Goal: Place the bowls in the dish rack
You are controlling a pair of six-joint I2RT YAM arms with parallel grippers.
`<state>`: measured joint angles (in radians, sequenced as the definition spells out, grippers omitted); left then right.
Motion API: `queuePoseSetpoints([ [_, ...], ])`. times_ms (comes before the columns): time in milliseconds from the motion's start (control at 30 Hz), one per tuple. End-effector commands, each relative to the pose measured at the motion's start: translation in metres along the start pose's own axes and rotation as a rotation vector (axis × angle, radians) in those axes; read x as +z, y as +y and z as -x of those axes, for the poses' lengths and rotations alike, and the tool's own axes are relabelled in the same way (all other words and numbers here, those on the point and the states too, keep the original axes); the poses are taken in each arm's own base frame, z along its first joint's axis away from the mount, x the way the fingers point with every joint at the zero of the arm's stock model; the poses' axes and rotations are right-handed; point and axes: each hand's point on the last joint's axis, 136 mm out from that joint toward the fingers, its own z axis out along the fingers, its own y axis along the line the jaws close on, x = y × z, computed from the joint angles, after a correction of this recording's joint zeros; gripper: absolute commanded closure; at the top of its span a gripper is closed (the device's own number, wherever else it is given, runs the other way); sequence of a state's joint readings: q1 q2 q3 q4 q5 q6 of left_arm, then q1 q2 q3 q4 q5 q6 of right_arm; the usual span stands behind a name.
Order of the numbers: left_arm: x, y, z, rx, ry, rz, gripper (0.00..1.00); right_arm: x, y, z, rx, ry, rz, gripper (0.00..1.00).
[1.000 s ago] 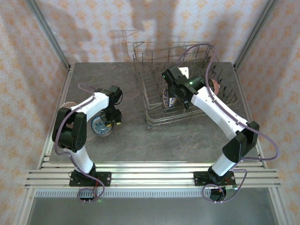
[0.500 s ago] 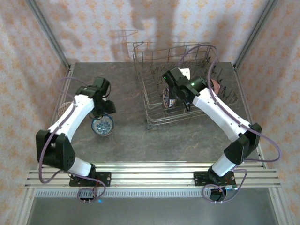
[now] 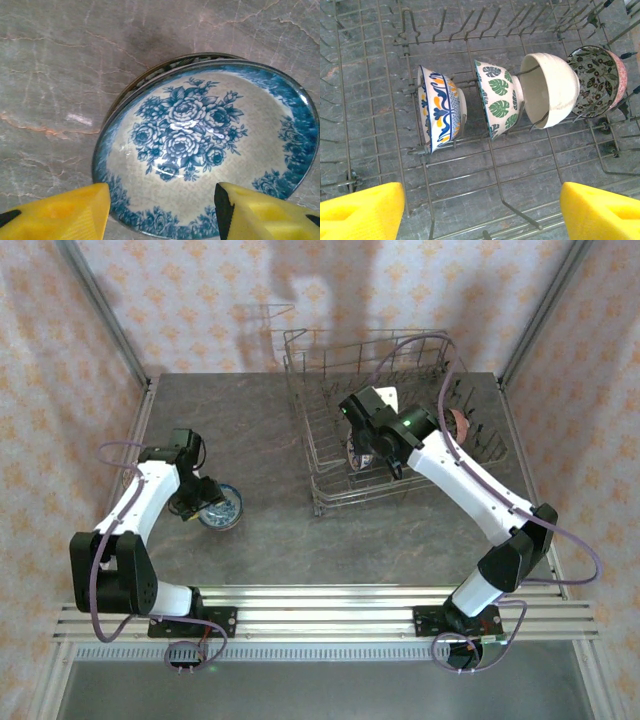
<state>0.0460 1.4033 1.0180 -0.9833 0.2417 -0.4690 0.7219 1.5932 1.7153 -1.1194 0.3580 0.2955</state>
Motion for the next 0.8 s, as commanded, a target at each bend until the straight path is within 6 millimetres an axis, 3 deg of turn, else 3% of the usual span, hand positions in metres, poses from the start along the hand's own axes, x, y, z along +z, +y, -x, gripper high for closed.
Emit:
queuePoseSetpoints([
  [0, 0.005, -0.009, 0.004, 0.022, 0.002, -0.045, 0.41, -0.006, -0.005, 0.002, 0.006, -0.005, -0.027, 0.19],
  [433, 0.026, 0.004, -0.004, 0.013, 0.029, -0.012, 0.38, -0.003, -0.001, 0.001, -0.002, 0.004, -0.023, 0.19],
  [767, 0.011, -0.008, 0.003, 0.028, -0.054, -0.1, 0.36, -0.004, 0.002, 0.0, -0.01, 0.008, -0.022, 0.19],
])
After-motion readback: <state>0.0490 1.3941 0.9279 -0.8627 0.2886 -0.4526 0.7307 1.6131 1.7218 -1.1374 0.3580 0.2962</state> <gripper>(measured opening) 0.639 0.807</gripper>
